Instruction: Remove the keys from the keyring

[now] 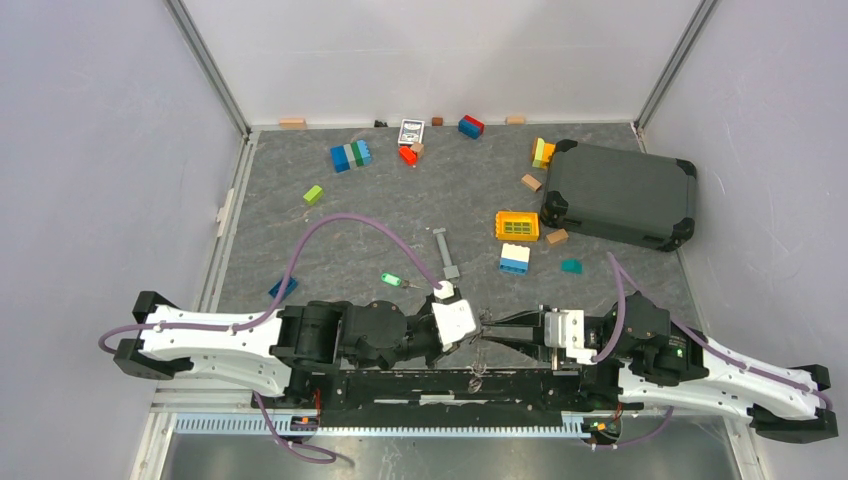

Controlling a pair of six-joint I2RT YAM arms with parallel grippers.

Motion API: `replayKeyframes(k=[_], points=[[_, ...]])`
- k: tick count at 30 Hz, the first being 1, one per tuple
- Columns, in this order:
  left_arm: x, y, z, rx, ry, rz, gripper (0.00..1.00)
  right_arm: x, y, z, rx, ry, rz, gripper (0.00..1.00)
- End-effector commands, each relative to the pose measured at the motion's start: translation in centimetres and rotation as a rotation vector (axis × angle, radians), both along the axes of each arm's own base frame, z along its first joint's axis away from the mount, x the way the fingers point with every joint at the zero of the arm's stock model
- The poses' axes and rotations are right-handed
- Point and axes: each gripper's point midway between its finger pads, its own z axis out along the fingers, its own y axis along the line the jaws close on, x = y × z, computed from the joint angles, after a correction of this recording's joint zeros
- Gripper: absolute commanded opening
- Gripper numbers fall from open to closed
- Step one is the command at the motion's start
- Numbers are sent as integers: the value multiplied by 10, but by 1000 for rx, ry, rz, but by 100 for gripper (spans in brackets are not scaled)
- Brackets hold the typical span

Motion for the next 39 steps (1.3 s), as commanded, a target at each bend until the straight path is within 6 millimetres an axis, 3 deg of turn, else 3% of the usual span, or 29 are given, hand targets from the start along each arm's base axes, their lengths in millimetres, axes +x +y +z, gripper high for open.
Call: replayKeyframes(k=[1, 13, 18, 21, 25, 29, 34, 39], points=[[-2, -1, 28, -96, -26, -29, 2, 1, -2, 14, 36, -10, -8, 28], [-4, 2, 30, -101, -31, -48, 2, 7, -3, 10, 18, -9, -43, 21], [-5, 2, 28, -94, -35, -52, 2, 9, -2, 8, 12, -11, -51, 11], [-5, 2, 26, -86, -37, -54, 2, 11, -3, 7, 9, -15, -60, 0], [-4, 3, 24, -79, -39, -48, 3, 10, -3, 9, 13, -24, -55, 0], [1, 5, 23, -87, -28, -16, 27, 10, -4, 15, 37, -38, -57, 0], [6, 11, 20, -110, -4, 32, 49, 16, -7, 21, 56, -41, -95, 0], [14, 22, 11, -184, 25, 90, 56, 20, -10, 27, 79, -38, -120, 0]])
